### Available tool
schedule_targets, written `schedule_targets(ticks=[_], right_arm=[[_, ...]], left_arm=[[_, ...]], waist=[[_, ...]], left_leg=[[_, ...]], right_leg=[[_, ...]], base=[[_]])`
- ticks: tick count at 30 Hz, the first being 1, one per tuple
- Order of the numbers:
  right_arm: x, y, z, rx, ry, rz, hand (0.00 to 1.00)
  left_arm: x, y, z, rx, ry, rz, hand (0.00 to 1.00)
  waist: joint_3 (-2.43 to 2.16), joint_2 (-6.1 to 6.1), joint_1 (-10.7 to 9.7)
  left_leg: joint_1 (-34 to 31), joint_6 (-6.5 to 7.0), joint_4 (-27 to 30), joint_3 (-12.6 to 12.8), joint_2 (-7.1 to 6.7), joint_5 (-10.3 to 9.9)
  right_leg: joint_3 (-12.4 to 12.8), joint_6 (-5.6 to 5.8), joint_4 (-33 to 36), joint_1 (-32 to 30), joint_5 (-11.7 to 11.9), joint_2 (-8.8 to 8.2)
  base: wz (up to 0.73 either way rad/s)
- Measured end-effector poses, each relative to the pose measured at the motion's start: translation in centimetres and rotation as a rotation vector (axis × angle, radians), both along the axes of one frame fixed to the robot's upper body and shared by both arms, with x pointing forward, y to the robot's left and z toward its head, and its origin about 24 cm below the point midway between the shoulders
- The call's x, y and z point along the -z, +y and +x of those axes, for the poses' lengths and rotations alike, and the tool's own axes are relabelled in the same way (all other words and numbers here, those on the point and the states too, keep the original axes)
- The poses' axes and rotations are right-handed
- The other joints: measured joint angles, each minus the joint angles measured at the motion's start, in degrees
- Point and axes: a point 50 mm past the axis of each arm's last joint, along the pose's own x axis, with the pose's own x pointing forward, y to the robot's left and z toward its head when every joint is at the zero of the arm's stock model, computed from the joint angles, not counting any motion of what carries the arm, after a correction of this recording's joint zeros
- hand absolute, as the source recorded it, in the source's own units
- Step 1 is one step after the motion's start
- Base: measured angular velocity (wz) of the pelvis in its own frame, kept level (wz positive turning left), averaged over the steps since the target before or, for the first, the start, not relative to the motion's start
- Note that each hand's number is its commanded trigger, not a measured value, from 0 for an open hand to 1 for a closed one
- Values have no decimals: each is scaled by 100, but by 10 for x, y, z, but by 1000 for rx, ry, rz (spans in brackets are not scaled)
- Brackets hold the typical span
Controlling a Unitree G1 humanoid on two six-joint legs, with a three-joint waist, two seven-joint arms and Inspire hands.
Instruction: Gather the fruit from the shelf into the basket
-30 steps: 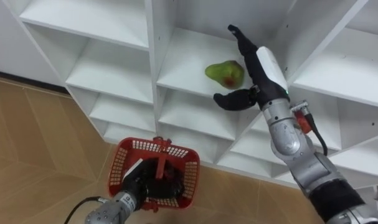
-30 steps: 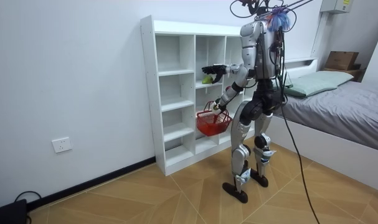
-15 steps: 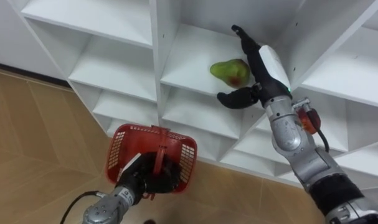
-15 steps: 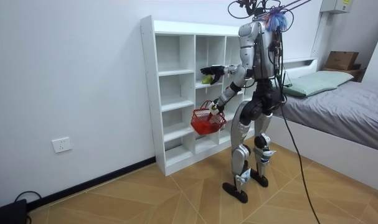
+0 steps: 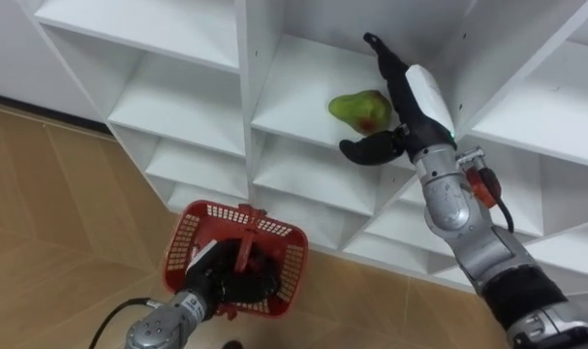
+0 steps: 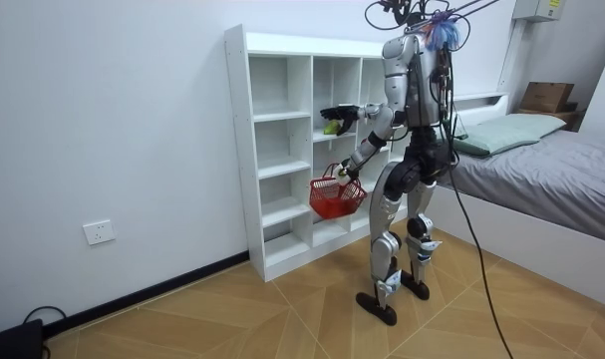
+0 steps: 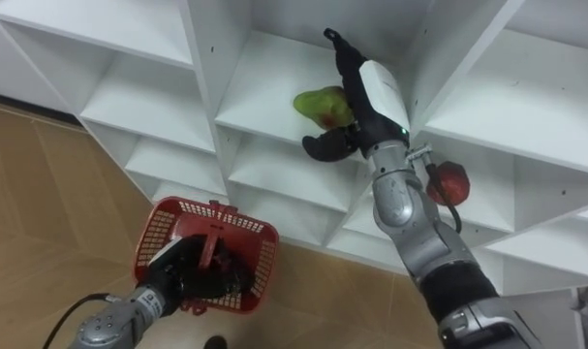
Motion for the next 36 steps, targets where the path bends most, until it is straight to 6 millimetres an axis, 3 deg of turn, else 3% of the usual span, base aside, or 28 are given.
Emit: schedule_targets(ticks=[25,36], right_arm=[[-1,-15,8,60,9,8,0],[-2,-17,11,77,28,46,0]], left_arm=[[0,2,-1,7,2,16,100],[1,4,-1,5,10,23,100]], waist=[[-4,-4,-3],[-5,-79,-12]], left_leg=[[-87,72,-5,-46,-88,82],[-196,81,-3,-46,-99,115]], right_leg=[[-95,45,78,-73,-2,-107],[-164,46,99,-169,-2,-141]], base=[[2],[1]])
